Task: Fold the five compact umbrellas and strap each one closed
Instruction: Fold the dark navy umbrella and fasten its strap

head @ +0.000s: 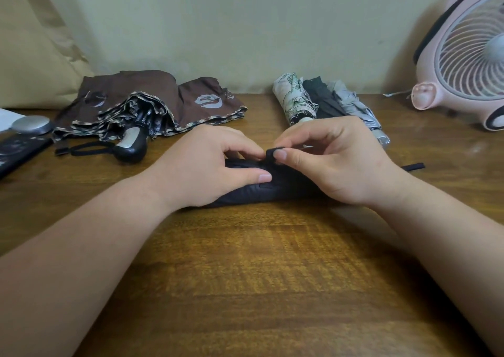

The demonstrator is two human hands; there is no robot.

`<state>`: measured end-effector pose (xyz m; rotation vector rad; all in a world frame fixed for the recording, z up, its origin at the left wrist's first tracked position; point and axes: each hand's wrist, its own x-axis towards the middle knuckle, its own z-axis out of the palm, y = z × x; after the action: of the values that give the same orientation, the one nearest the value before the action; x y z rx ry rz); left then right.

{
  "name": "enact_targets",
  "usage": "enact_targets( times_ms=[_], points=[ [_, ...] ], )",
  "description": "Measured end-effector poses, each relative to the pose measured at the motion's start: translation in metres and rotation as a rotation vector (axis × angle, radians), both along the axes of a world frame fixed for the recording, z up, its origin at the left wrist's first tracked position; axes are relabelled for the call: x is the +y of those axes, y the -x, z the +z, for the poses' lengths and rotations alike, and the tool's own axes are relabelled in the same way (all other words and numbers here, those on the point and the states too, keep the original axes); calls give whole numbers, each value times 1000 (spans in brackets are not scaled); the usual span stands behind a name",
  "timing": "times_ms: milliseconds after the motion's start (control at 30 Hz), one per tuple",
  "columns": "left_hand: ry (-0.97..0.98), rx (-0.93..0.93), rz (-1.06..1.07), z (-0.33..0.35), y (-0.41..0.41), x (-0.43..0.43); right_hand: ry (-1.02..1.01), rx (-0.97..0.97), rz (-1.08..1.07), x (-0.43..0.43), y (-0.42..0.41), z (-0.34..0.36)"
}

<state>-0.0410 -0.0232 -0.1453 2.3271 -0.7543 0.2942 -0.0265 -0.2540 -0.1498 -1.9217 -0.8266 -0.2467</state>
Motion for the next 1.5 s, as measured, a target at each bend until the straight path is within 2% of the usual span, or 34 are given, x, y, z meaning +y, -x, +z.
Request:
enact_targets(
  times_ms=[267,433,633,767,900,967,1033,1167,1233,1333,1400,1500],
  points=[
    [-5,64,-14,0,-6,0,161,-255,4,5,4,-7],
    [4,36,-66,1,-6,2,178,-315,26,4,5,-8],
    [-8,61,-68,2,-4,8,312,-386,24,6,5,-10],
    [-41,58,-49,3,0,7,414,-469,47,5,8,-7],
    [-179,7,39,5,10,2,571,-592,16,3,10,0],
    [-135,12,100,3,13,-1,634,-619,-8,3,10,1],
    [-56,47,178,0,11,-3,671,-597,-32,3,9,1],
    [-71,33,270,-2,7,-5,664,-524,9,-2,7,3],
    [-135,66,272,0,7,-7,574,-496,20,-7,4,6],
    [-204,120,252,3,7,-8,410,-425,-104,-22,-2,17],
    [-215,159,243,5,7,-7,466,-308,-188,-32,-5,22],
    [-206,166,261,6,5,-9,661,-42,-227,-41,-6,27]
  ],
)
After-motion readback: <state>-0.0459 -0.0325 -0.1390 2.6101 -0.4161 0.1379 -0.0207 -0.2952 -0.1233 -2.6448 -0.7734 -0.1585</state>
